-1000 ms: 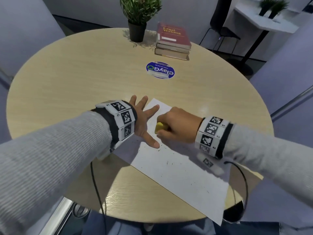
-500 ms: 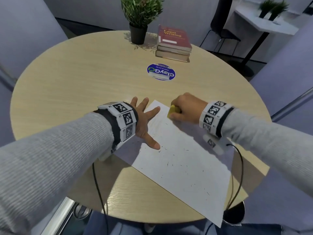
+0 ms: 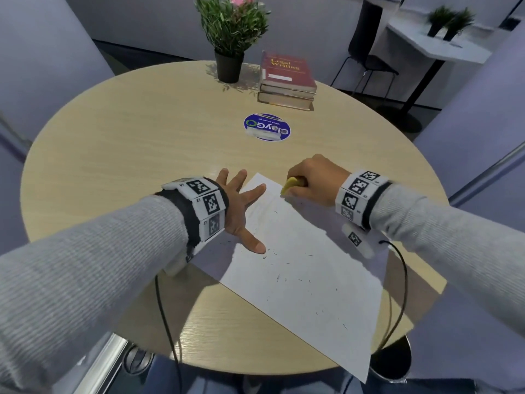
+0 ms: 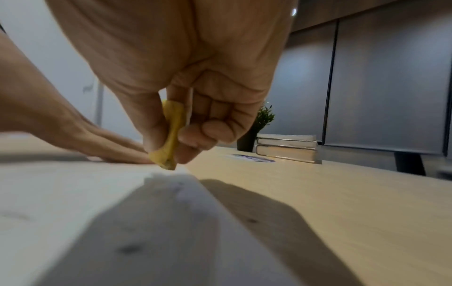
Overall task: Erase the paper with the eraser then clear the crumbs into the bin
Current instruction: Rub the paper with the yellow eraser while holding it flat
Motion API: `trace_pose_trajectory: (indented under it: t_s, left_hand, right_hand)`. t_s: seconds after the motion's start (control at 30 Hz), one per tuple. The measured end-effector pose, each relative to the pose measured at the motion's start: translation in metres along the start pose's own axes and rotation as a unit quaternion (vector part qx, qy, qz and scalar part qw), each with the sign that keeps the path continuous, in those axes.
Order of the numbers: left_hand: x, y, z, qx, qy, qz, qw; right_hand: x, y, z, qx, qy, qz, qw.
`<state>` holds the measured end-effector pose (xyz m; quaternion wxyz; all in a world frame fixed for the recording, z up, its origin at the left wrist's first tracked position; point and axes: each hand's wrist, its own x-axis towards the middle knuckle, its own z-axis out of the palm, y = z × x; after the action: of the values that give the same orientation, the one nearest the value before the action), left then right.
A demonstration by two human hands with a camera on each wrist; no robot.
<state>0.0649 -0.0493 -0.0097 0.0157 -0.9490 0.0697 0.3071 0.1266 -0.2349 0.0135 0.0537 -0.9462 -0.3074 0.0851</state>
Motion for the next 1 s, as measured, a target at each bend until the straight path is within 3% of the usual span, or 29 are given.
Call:
trace_pose_trajectory:
  t_s: [0.13, 0.3, 0.47, 0.6, 0.73, 0.8, 0.93, 1.0]
  left_hand:
    - [0.0, -0.007, 0.003, -0.009, 0.012, 0.014, 1.0]
    - [0.0, -0.01, 0.003, -0.028, 0.037, 0.016, 0.999]
    - [0.0, -0.001, 0.007, -0.006, 0.01, -0.003, 1.0]
    - [0.001, 0.0, 0.007, 0.002, 0.004, -0.007, 1.0]
    - [0.002, 0.0, 0.009, -0.005, 0.008, -0.006, 1.0]
    - [0.003, -0.001, 0.01, -0.008, 0.01, -0.006, 1.0]
    - [0.009, -0.002, 0.012, 0.0, 0.016, -0.005, 1.0]
    - [0.011, -0.003, 0.014, 0.001, 0.025, -0.002, 1.0]
  right_hand:
    - [-0.017, -0.001, -0.003, 0.154, 0.035, 0.0, 0.987]
    - [-0.024, 0.009, 0.006, 0.355, 0.055, 0.084, 0.93]
    - [-0.028, -0.015, 0.021, 0.239, 0.016, 0.021, 0.971]
    - [-0.032, -0.033, 0.028, 0.176, -0.007, -0.033, 0.984]
    - [-0.019, -0.018, 0.021, 0.079, 0.021, -0.031, 0.996]
    - [-0.016, -0.015, 0.022, 0.049, 0.028, -0.028, 0.998]
    - [-0.035, -0.046, 0.034, 0.069, -0.054, -0.13, 0.988]
    - [-0.034, -0.047, 0.032, 0.068, -0.065, -0.143, 0.985]
